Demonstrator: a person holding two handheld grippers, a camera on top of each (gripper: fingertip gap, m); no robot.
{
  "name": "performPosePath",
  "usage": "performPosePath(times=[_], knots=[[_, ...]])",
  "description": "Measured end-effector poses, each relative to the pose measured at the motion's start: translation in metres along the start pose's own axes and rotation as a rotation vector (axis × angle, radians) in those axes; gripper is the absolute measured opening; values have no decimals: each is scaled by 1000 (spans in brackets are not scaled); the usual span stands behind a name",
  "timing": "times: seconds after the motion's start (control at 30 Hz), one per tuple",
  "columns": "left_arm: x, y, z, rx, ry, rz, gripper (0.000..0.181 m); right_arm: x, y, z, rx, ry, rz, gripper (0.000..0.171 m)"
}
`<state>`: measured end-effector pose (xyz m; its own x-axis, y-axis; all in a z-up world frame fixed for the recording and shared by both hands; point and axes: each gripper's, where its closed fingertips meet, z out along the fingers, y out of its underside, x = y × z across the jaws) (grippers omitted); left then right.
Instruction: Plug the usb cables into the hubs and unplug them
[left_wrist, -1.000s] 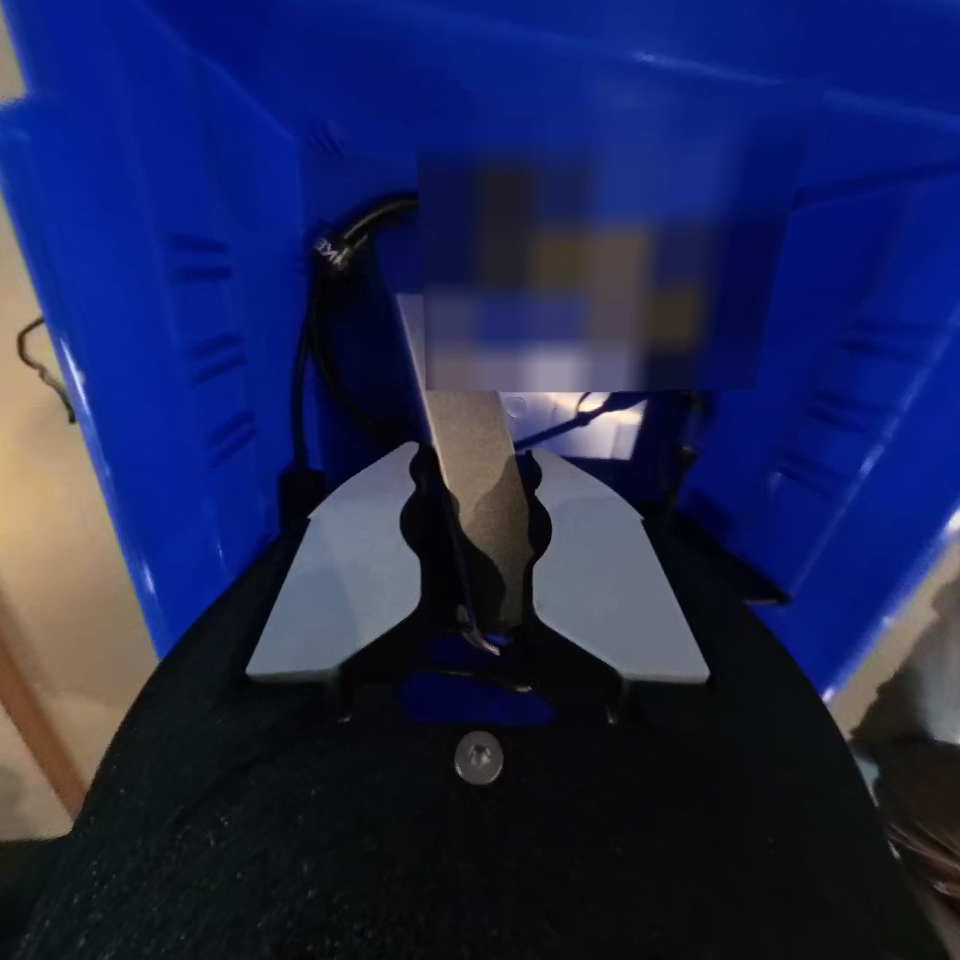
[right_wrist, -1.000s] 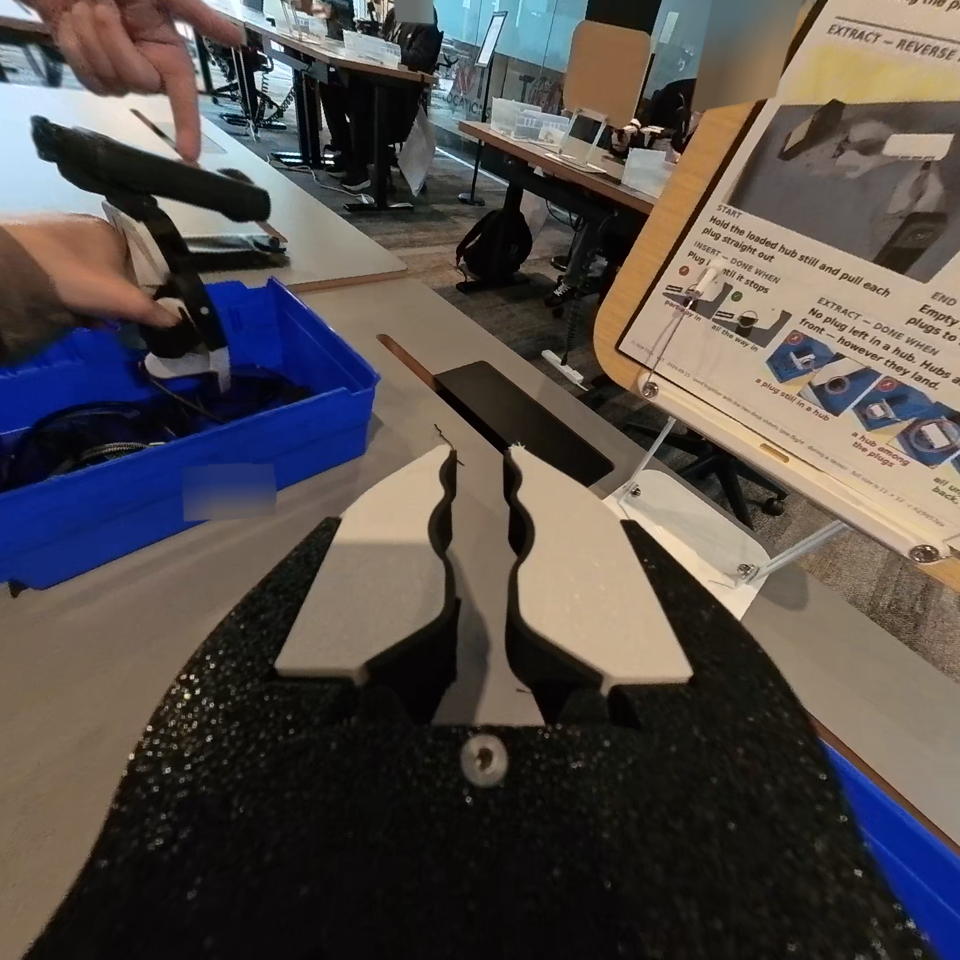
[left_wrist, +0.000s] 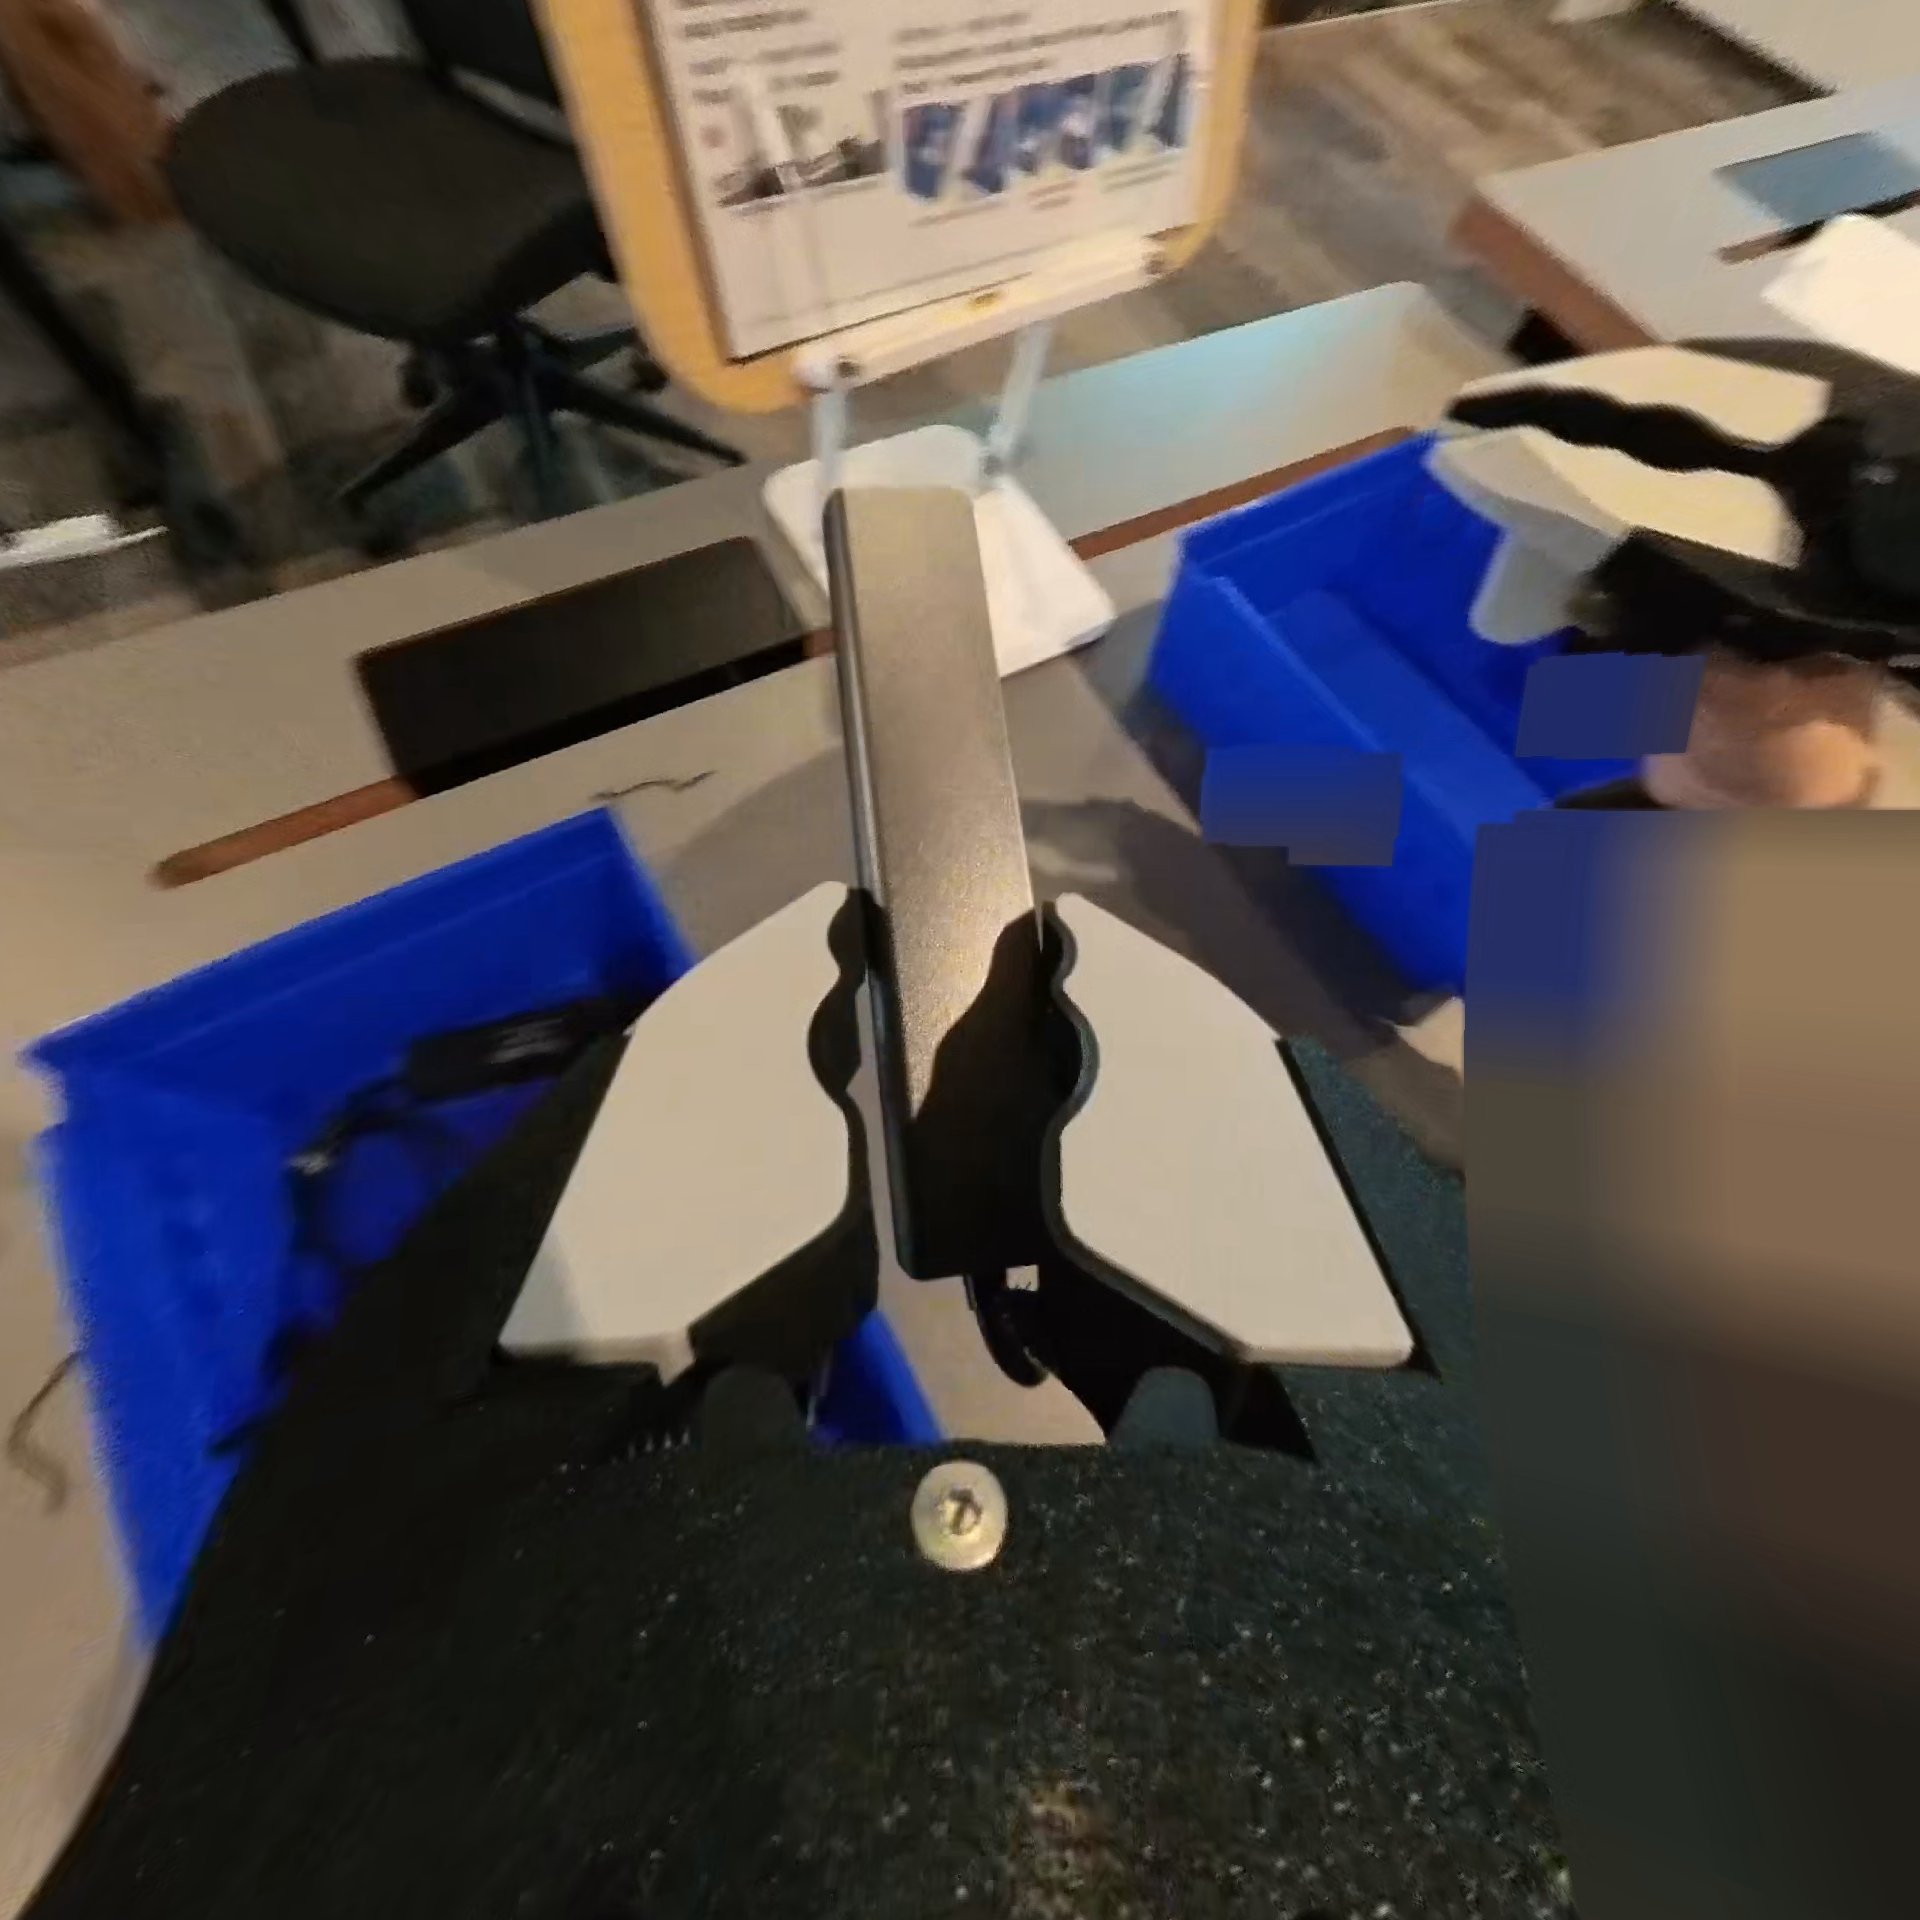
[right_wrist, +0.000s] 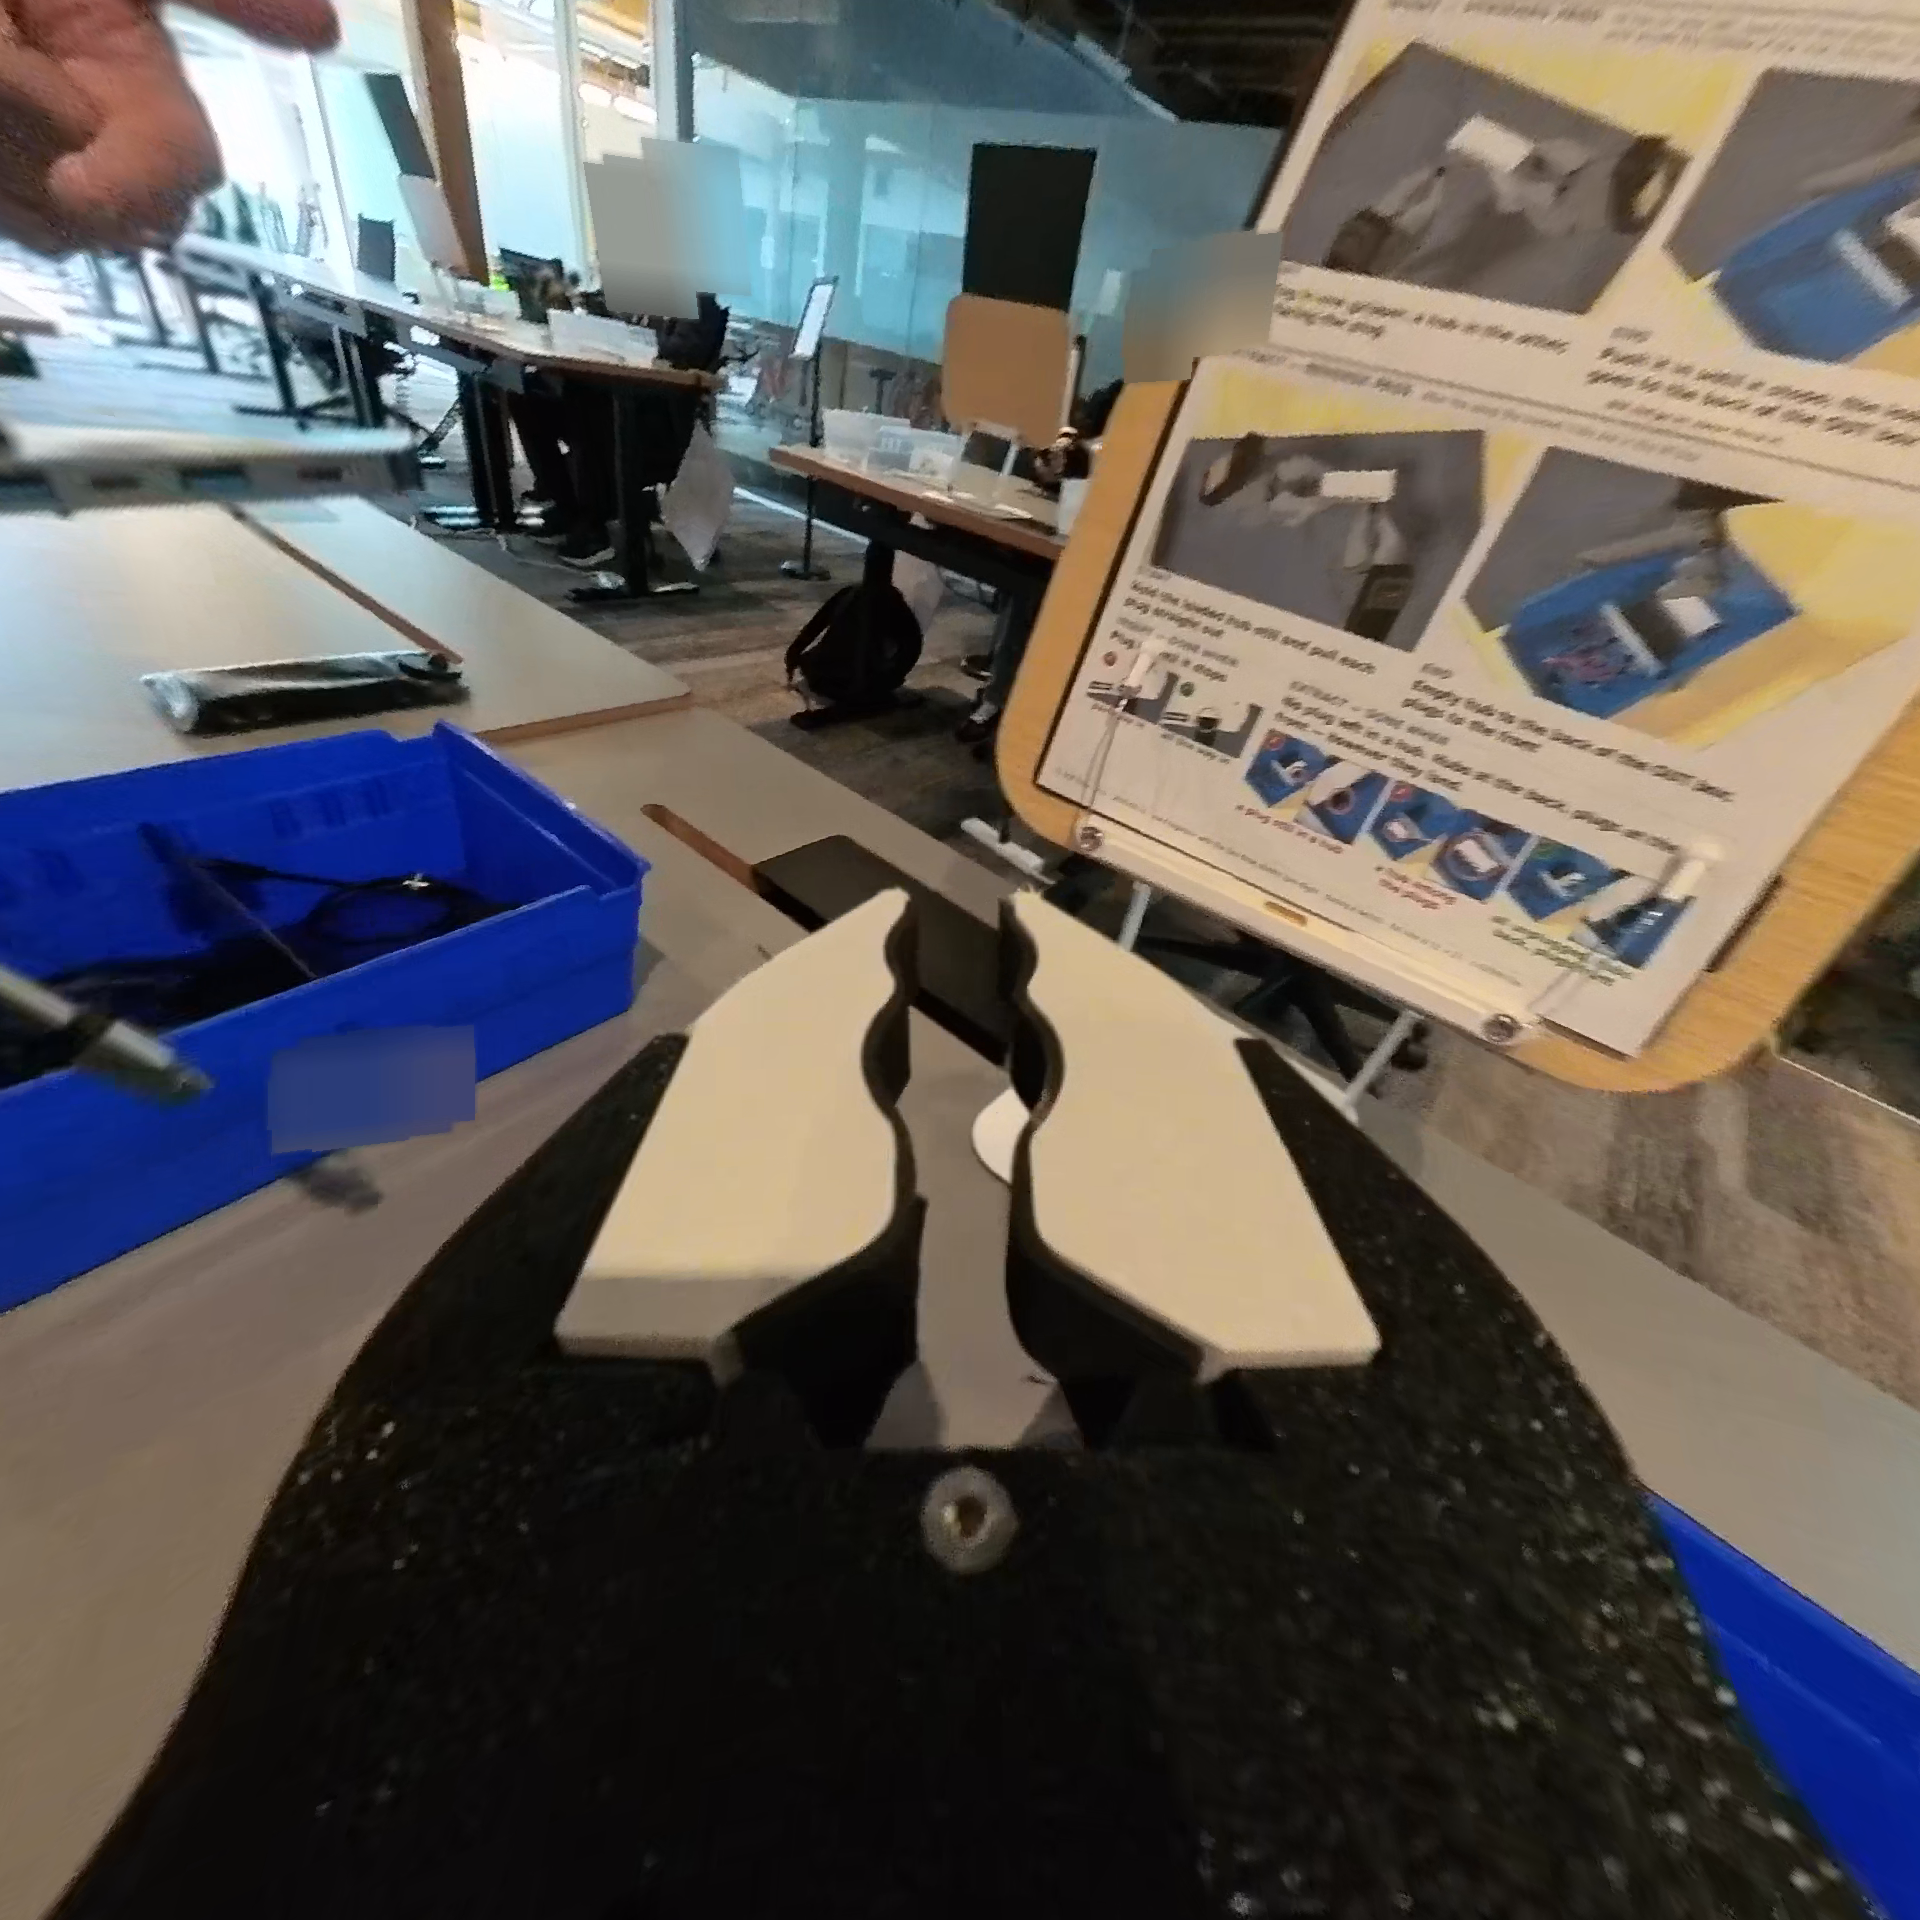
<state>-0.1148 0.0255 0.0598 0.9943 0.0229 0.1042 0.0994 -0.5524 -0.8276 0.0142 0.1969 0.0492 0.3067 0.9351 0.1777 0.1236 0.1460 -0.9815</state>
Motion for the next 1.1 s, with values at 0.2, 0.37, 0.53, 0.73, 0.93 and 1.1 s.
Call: performPosePath(times=[0.2, 0.37, 0.53, 0.73, 0.93, 1.1], knots=[[60, 21, 53, -78, 153, 29, 32, 23, -6, -25, 47, 82, 23, 12], [82, 62, 112, -197, 254, -19, 32, 29, -4, -29, 49, 97, 35, 12], [80, 84, 136, -235, 266, -61, 32, 26, 0, -25, 26, 84, 19, 12], [74, 98, 146, -244, 284, -98, 31, 21, 1, -19, 18, 62, 6, 13], [72, 94, 142, -194, 293, -105, 31, 13, -2, -14, 31, 27, -8, 13], [71, 92, 139, -188, 304, -121, 31, 9, -3, -12, 31, 18, -22, 13]])
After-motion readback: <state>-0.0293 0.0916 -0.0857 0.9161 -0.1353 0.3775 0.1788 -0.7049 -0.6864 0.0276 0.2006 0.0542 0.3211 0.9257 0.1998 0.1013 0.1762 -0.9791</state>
